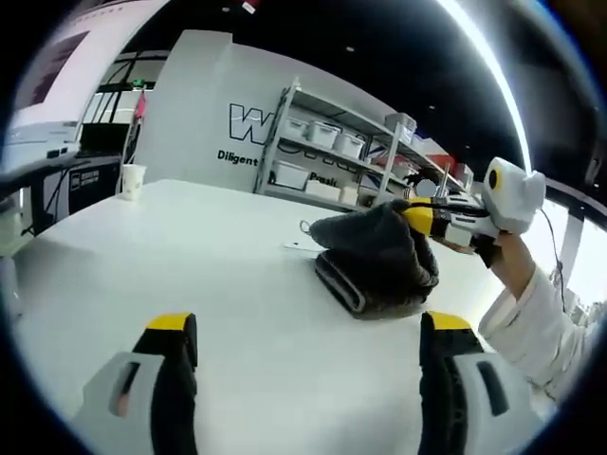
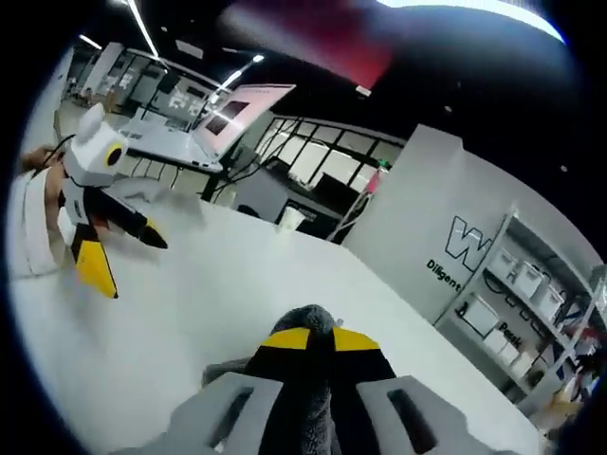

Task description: Open the folded towel by lifting each exposed corner and separating the folded layers until the towel lies flat within the target outline without major curled edges

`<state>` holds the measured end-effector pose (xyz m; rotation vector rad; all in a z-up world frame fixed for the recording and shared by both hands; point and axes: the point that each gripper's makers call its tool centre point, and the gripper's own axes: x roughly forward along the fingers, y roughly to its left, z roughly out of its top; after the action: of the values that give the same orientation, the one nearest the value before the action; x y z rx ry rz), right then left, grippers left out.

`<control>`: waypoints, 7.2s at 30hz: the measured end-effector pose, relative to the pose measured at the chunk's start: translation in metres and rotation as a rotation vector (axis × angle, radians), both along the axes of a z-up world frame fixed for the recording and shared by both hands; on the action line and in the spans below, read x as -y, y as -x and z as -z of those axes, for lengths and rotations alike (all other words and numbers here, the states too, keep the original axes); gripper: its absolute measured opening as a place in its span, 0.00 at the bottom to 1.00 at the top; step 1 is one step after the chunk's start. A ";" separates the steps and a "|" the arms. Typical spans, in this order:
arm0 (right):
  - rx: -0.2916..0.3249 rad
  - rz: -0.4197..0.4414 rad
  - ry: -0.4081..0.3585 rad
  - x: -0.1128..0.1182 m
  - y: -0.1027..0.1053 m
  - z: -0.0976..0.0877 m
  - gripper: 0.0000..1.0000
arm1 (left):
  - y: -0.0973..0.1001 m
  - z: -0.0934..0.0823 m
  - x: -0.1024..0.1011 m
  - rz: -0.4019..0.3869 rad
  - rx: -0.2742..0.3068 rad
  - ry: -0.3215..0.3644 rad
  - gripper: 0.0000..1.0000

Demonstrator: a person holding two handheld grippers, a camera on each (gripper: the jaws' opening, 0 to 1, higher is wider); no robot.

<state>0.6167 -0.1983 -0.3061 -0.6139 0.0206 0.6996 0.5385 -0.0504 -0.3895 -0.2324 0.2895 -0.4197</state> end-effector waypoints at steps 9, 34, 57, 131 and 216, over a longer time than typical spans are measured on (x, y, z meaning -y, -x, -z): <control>0.003 0.036 -0.021 0.014 -0.002 -0.008 0.00 | 0.000 0.001 0.000 0.003 -0.001 -0.004 0.96; 0.024 0.210 -0.196 0.108 -0.004 -0.042 0.00 | 0.001 0.001 0.004 0.022 -0.002 -0.013 0.96; 0.073 0.311 -0.223 0.175 0.008 -0.039 0.00 | 0.002 0.005 0.007 0.026 -0.010 -0.037 0.96; -0.244 0.600 -0.343 0.306 0.027 0.086 0.00 | 0.001 0.014 0.005 0.026 -0.040 -0.079 0.95; -0.179 0.088 -0.030 0.089 0.064 0.079 0.75 | 0.010 0.011 0.021 0.092 -0.034 -0.133 0.99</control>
<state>0.5531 -0.2869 -0.3855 -0.5169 0.2018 0.6661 0.5288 -0.0710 -0.4002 -0.0964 0.3611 -0.4858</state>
